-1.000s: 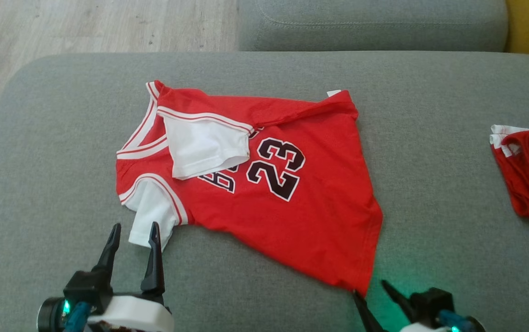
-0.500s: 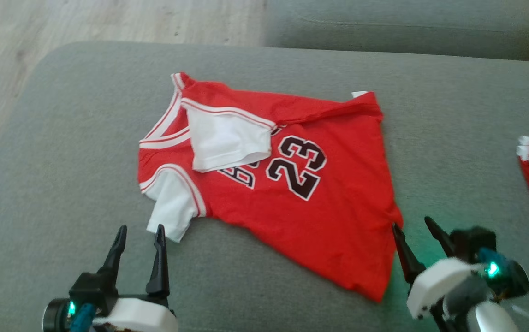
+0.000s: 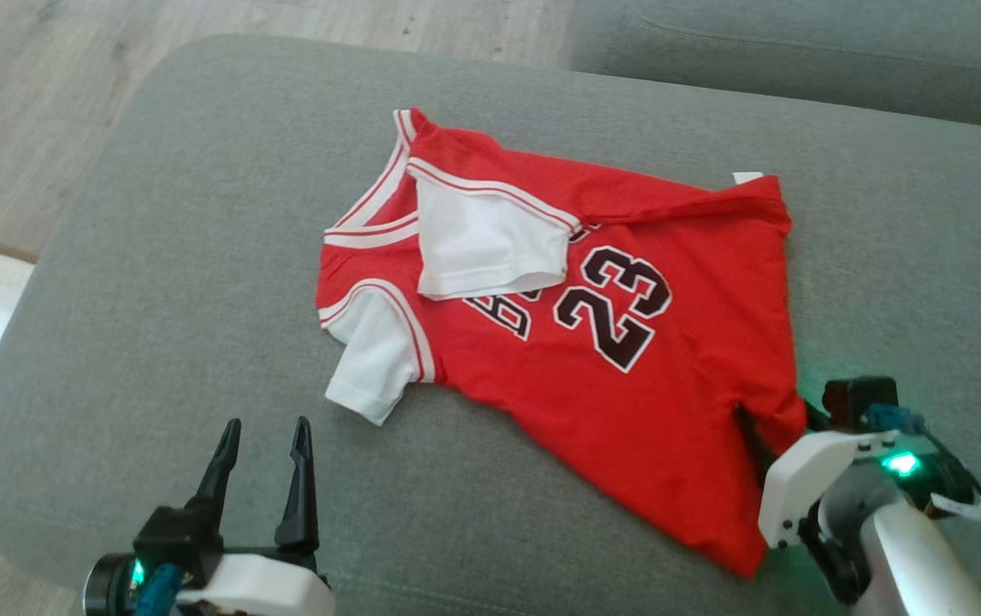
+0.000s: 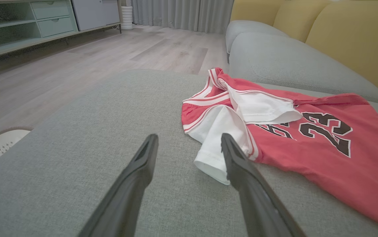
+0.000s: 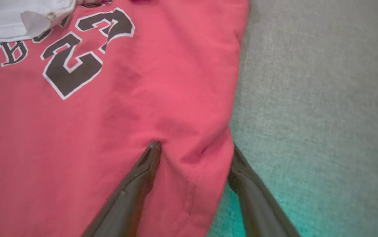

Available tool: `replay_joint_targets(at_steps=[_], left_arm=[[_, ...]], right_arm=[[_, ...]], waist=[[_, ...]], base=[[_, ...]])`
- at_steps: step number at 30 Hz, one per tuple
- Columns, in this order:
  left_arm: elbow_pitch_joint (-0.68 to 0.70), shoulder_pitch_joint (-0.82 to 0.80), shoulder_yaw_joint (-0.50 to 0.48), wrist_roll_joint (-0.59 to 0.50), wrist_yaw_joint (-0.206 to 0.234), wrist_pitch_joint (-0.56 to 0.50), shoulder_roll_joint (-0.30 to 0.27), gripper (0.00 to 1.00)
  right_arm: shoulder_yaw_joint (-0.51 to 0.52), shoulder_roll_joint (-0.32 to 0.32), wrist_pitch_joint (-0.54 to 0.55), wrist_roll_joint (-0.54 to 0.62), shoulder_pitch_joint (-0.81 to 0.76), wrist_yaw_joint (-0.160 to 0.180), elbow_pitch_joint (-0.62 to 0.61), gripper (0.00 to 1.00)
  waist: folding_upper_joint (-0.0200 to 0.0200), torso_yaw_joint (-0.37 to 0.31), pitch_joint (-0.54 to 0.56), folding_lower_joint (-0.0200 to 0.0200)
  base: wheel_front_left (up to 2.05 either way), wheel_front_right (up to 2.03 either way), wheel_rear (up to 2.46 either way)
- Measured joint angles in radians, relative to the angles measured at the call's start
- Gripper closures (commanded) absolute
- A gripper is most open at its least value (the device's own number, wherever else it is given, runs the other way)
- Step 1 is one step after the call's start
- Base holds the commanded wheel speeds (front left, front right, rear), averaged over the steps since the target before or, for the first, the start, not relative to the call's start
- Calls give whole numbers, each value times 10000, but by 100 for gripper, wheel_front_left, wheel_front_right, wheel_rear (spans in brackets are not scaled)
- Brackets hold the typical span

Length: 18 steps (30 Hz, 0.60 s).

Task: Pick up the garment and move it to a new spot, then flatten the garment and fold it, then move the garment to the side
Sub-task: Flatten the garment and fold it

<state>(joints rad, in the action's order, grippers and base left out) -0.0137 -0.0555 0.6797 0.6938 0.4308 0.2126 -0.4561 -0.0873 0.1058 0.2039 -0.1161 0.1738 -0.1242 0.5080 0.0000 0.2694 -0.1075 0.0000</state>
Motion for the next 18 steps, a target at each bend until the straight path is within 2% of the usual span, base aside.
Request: replay_joint_targets(at_steps=[1, 3, 8, 13, 18], left_arm=[[-4, -1, -4, 0, -8, 2, 0, 0], [-38, -3, -6, 0, -82, 13, 2, 0], [-121, -7, -12, 0, -113, 104, 42, 0], [-169, -64, -13, 0, -240, 176, 222, 0], [-228, -267, -8, -54, -272, 182, 326, 0]], right_arm=[[-21, 25, 0, 0, 93, 0, 88, 58], [-38, 69, 0, 0, 253, 0, 261, 100], [-12, 466, 0, 29, 739, 0, 631, 100], [560, 1331, 56, 313, 1690, 0, 1101, 100], [949, 1927, 65, 571, 2536, 0, 1452, 100]], waist=[[0, 50, -7, 0], [0, 132, -23, 0], [0, 243, -126, 0], [0, 301, -368, 1], [0, 337, -560, 1]], base=[[0, 0, 0], [0, 0, 0], [0, 0, 0], [0, 0, 0], [0, 0, 0]])
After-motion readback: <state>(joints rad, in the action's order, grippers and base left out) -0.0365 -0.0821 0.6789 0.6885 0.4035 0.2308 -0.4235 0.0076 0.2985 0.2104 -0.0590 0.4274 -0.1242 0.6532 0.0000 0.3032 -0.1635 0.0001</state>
